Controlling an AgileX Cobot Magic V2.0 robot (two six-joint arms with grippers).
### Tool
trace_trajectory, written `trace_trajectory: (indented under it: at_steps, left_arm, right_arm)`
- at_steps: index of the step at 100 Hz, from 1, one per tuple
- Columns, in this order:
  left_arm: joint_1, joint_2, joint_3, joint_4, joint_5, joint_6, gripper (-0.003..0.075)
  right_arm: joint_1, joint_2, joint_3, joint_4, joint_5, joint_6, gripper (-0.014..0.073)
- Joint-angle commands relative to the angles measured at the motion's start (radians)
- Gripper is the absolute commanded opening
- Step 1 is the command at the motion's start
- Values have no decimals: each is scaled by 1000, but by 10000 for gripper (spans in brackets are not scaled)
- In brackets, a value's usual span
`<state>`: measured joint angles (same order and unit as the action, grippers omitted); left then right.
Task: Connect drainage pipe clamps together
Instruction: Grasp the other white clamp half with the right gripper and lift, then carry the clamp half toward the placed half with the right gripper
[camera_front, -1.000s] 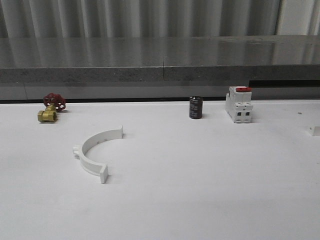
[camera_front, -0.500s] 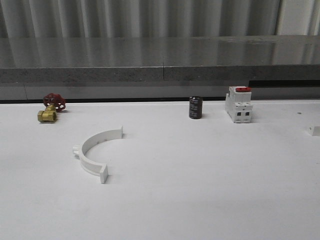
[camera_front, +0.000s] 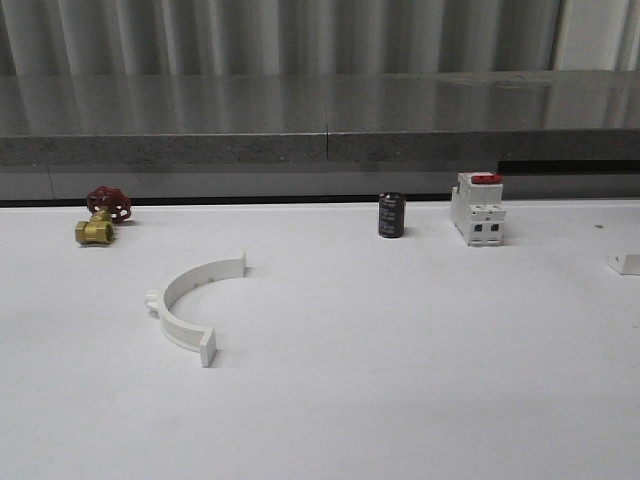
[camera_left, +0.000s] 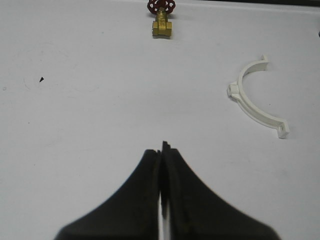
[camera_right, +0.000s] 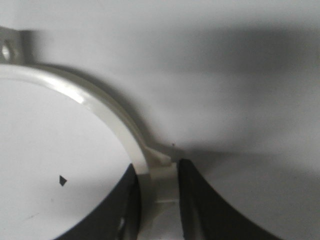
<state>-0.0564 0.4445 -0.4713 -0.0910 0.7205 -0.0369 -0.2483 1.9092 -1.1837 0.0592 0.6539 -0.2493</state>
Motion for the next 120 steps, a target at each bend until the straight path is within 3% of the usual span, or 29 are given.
trace_trajectory:
  at_steps: [1,25,38,58,91,120]
  left_arm:
    - [1,5,-26,-5,-67,-1,-20]
    - [1,5,-26,-5,-67,-1,-20]
    - [1,5,-26,-5,-67,-1,-20]
    - [1,5,-26,-5,-67,-1,-20]
    - [1,5,-26,-5,-67,-1,-20]
    - [1,5,-26,-5,-67,-1,-20]
  right_arm:
    - [-6,-42,-29,7,15,-10,25]
    - [56,-84,-95,43,166,22,25]
    - [156,-158,-100,42,195,224,26]
    - [415,-221,-113,12,127,465,26]
    - [774,-86,-239,-337,133,1098,26]
    - [902,60,-353,-379,153,1223,26]
